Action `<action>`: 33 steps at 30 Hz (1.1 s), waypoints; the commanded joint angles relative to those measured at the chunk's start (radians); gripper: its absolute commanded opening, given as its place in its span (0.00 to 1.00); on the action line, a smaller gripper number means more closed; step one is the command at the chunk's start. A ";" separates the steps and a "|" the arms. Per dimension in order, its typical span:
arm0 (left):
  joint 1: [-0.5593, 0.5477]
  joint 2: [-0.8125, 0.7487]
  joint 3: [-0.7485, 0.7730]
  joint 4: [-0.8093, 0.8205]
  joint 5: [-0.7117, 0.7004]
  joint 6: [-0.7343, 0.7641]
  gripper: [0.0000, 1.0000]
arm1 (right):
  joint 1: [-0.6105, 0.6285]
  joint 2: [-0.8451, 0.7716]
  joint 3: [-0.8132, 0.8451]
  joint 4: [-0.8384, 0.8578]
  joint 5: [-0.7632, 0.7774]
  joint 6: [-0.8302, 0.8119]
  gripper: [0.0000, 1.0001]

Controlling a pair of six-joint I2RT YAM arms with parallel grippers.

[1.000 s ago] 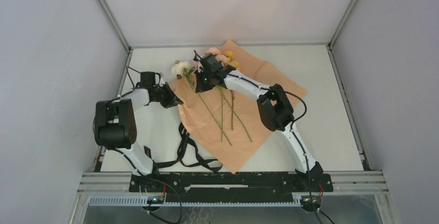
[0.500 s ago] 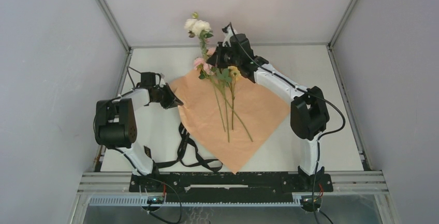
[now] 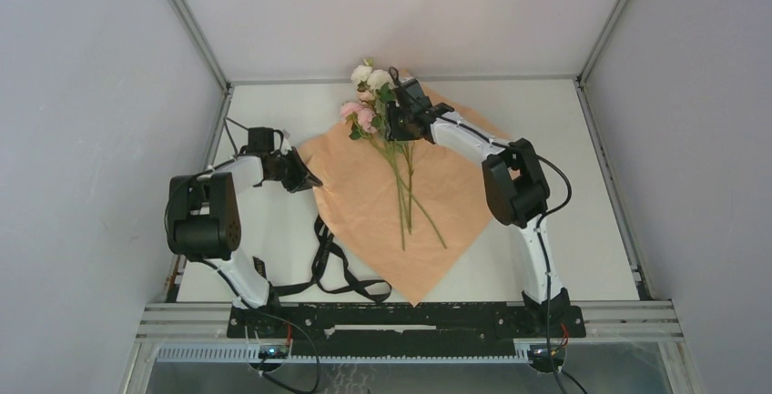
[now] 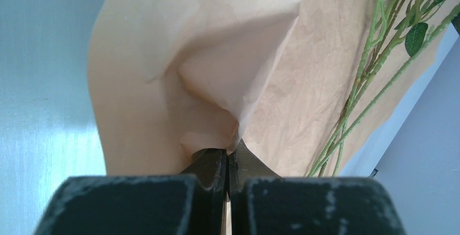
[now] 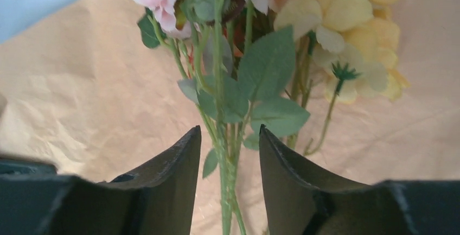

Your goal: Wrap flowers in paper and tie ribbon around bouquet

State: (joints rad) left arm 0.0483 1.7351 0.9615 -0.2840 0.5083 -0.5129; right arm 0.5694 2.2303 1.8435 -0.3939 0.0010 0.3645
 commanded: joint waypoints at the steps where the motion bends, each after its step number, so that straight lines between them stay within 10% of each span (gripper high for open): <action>1: -0.001 0.004 0.005 0.004 0.018 0.027 0.00 | 0.011 -0.156 -0.027 -0.091 0.066 -0.059 0.54; 11: -0.001 0.006 0.006 -0.011 0.024 0.026 0.00 | -0.051 -0.577 -0.634 -0.047 0.014 0.038 0.54; 17: -0.002 -0.003 0.019 -0.013 0.018 0.019 0.01 | -0.027 -0.741 -0.728 -0.148 -0.074 -0.045 0.53; 27: 0.000 -0.216 0.086 -0.058 -0.174 0.157 0.65 | 0.046 -0.819 -0.817 -0.204 -0.088 0.080 0.51; 33: -0.035 -0.454 0.074 -0.049 -0.317 0.364 0.74 | 0.029 -0.794 -0.918 -0.119 -0.079 0.106 0.49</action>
State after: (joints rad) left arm 0.0444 1.4525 0.9768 -0.3607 0.3077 -0.3428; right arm 0.6151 1.4315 0.9661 -0.5816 -0.0826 0.4282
